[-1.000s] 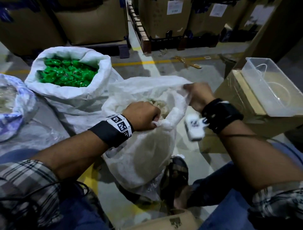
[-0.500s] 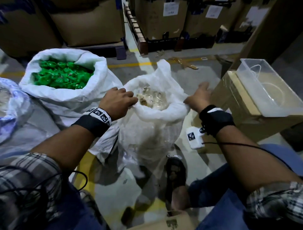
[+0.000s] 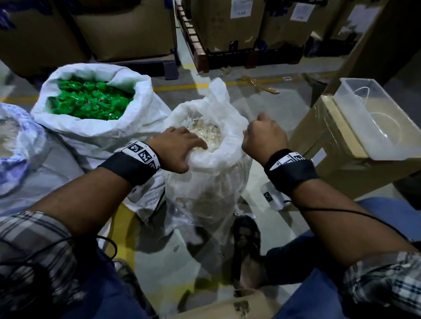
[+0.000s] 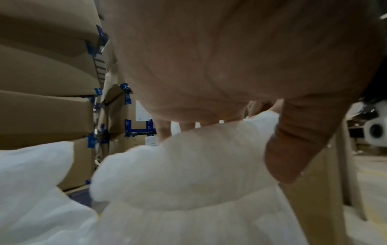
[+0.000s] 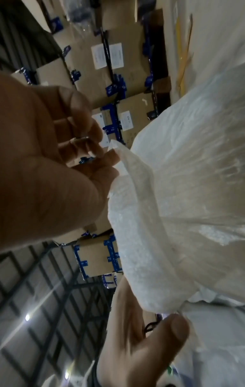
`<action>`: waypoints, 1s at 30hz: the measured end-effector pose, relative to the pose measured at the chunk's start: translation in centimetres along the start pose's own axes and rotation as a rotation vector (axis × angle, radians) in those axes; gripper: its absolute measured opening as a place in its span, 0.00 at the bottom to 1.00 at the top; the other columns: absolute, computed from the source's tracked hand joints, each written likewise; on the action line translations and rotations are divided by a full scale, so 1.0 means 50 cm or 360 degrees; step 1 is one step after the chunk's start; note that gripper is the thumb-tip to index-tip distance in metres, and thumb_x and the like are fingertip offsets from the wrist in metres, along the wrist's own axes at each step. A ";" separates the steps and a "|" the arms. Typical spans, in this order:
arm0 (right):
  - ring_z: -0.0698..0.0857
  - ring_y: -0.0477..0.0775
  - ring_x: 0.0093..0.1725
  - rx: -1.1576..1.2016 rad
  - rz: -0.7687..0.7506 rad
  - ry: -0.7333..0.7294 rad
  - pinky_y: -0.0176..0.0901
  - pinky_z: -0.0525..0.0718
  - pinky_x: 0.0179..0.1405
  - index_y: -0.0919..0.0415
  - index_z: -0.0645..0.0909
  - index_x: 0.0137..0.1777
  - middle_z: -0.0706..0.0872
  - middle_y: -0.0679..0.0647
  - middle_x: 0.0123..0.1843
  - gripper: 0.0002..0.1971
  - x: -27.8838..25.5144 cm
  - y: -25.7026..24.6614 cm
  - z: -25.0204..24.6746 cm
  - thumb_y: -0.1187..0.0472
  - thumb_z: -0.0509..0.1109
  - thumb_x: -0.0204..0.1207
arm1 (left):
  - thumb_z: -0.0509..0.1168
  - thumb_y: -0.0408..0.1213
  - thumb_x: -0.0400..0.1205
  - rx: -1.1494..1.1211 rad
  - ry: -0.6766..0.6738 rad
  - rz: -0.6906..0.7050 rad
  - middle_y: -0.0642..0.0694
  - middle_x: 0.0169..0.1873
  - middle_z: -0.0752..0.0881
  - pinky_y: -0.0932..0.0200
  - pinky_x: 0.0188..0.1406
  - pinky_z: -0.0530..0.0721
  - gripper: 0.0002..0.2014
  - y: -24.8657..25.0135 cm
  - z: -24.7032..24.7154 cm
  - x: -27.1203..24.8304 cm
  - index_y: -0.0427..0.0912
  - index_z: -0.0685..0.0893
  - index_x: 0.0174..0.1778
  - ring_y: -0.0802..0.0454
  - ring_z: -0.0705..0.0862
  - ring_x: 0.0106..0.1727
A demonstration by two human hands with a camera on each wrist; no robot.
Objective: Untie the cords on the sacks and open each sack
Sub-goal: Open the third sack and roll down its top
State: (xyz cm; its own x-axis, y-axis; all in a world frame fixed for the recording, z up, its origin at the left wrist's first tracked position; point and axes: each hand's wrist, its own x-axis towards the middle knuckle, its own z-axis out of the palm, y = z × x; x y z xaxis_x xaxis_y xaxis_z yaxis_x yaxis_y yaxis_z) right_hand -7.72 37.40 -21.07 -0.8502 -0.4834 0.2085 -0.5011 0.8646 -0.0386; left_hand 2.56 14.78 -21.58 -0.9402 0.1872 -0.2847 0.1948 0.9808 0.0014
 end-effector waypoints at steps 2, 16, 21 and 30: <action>0.86 0.71 0.52 0.0082 0.0056 -0.0039 0.54 0.82 0.46 0.65 0.87 0.49 0.82 0.65 0.56 0.16 0.007 0.001 0.013 0.52 0.65 0.80 | 0.65 0.58 0.72 -0.0074 -0.0052 0.0094 0.47 0.65 0.83 0.44 0.65 0.78 0.33 0.020 -0.002 0.004 0.57 0.73 0.75 0.42 0.78 0.67; 0.91 0.61 0.39 0.2586 0.1344 -0.0918 0.49 0.91 0.41 0.73 0.84 0.55 0.90 0.61 0.42 0.10 0.034 0.014 0.017 0.69 0.64 0.81 | 0.60 0.34 0.84 0.0223 0.0214 0.0176 0.41 0.53 0.85 0.45 0.45 0.82 0.18 0.076 0.032 0.031 0.41 0.71 0.71 0.38 0.84 0.50; 0.77 0.69 0.76 0.2960 0.1559 -0.1012 0.65 0.70 0.80 0.72 0.68 0.79 0.77 0.68 0.76 0.23 0.046 0.055 -0.016 0.68 0.53 0.86 | 0.47 0.33 0.83 0.0347 0.0503 -0.0012 0.38 0.62 0.82 0.44 0.55 0.78 0.27 0.035 0.031 0.033 0.41 0.65 0.81 0.37 0.82 0.58; 0.81 0.66 0.65 0.1893 0.1279 -0.0435 0.62 0.88 0.57 0.64 0.61 0.80 0.72 0.63 0.73 0.30 0.039 0.026 0.027 0.70 0.60 0.76 | 0.48 0.55 0.87 0.0379 0.0434 0.0097 0.41 0.62 0.71 0.43 0.63 0.70 0.33 0.041 0.095 0.040 0.40 0.58 0.86 0.40 0.71 0.62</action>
State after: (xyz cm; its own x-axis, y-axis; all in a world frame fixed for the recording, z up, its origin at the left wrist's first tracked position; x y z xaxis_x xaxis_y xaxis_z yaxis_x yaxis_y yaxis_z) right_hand -10.24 37.43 -22.06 -0.8951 -0.0632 -0.4413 0.3935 0.3532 -0.8488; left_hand 2.41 16.91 -26.67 -0.9585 0.2841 -0.0250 0.2825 0.9333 -0.2218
